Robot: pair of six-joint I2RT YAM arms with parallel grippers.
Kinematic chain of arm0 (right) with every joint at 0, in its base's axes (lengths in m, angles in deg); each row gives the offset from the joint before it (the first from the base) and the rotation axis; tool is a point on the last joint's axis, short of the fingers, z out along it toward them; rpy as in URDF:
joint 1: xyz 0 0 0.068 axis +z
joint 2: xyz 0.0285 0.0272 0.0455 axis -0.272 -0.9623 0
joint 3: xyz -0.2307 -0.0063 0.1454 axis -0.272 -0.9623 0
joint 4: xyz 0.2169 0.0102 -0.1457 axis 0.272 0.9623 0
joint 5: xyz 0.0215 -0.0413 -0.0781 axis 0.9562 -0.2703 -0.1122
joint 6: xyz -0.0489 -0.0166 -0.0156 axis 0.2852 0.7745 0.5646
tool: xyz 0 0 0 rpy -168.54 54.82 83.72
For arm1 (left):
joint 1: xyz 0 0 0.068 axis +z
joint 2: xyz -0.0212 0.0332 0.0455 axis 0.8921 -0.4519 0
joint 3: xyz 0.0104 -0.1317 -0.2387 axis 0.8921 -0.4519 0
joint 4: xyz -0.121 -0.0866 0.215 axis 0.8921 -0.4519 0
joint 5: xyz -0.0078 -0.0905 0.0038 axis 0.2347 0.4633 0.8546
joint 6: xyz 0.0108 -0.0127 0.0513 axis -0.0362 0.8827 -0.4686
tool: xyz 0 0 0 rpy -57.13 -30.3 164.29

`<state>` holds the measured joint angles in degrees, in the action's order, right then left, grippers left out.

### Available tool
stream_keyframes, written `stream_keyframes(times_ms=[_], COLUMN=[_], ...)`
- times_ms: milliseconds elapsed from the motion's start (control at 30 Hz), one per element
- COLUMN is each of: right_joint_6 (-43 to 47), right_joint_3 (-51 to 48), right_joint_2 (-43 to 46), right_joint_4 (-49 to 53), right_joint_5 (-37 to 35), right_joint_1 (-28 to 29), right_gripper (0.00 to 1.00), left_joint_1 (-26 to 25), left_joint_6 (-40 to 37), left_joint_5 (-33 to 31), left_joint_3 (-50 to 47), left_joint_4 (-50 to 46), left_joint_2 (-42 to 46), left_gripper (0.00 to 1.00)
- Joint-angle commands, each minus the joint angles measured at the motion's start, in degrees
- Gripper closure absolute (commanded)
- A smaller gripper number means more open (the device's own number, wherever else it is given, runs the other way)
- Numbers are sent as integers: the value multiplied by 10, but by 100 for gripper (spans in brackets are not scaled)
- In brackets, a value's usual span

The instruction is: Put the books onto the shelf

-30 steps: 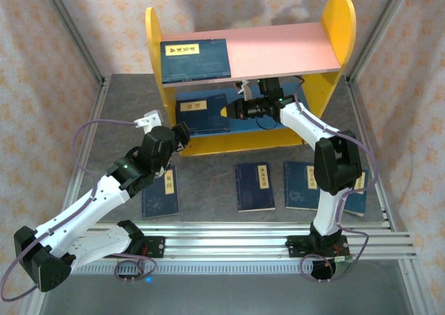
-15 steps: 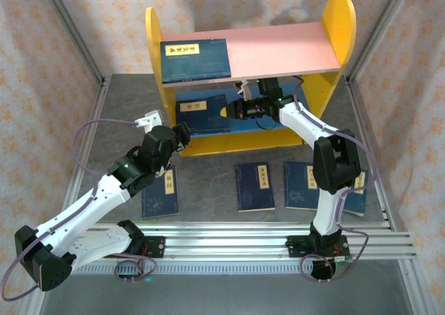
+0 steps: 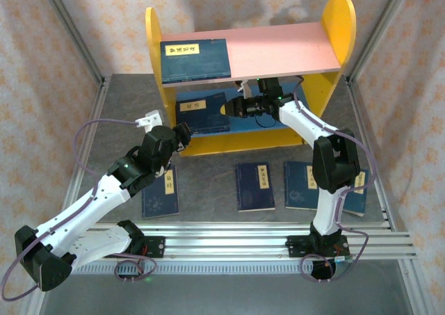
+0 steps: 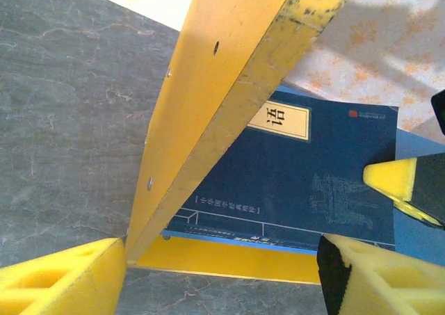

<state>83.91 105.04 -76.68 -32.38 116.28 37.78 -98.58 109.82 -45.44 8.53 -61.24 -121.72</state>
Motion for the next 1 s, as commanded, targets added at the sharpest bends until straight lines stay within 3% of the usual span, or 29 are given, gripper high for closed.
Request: stream_keyframes(times_ms=[0,267,733,967], right_joint_6=[17,47,49,53], right_joint_3=[30,53,56,56], right_joint_2=[-9,-21,-23,-17], right_joint_4=[-1,44,65,81], right_joint_5=[11,4,-42,-66], right_joint_1=[-3,-2,-3,-2], right_gripper=[82,81,56,51], left_joint_1=[6,6,6,7], left_joint_6=[-9,-7,-5,-5], left_joint_5=[-4,-5,-9,-13], left_joint_3=[-2,-7,-12,-14], left_joint_4=[-1,-1,-4,-5], left_joint_2=[8,13,22,24], left_gripper=[27,27,27,27])
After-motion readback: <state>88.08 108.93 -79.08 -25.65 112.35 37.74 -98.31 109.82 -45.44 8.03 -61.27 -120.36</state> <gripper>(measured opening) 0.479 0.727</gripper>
